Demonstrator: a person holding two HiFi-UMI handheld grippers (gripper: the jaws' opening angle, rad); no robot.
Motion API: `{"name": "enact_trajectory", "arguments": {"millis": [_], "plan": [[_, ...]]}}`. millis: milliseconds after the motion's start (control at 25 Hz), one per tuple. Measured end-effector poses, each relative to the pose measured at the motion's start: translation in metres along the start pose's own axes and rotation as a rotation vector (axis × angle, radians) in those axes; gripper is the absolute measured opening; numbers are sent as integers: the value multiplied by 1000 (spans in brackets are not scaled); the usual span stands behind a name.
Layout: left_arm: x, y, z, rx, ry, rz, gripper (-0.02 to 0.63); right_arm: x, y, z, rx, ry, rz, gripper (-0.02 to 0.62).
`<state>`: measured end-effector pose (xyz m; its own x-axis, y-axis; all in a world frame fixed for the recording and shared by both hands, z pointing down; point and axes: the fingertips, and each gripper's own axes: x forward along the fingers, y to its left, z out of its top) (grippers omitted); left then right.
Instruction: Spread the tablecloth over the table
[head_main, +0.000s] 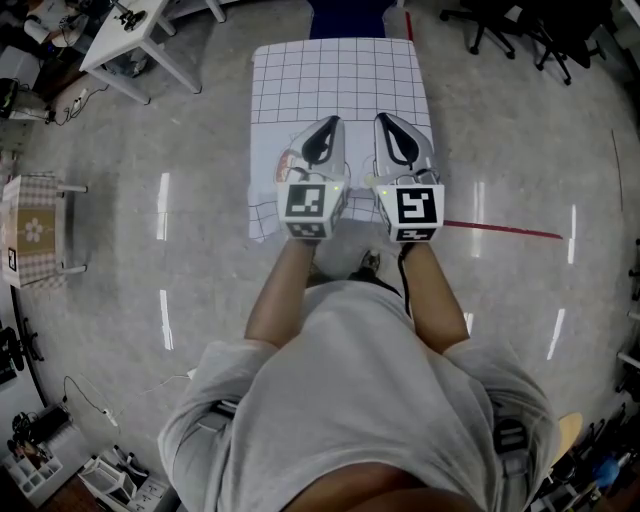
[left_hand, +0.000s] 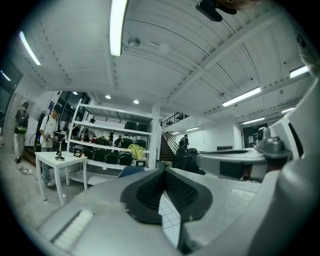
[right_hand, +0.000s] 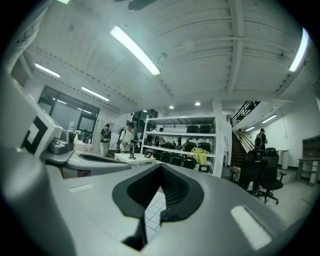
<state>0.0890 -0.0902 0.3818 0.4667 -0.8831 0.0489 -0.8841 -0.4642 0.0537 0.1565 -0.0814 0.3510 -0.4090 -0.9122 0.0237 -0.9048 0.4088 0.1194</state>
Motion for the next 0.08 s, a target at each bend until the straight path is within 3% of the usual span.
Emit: {"name": "enact_trajectory", "arguments": {"millis": [80], "plan": [[0,0,2,2,-2,-3,20,0,0,1,-6,-1,-1,5]]}}
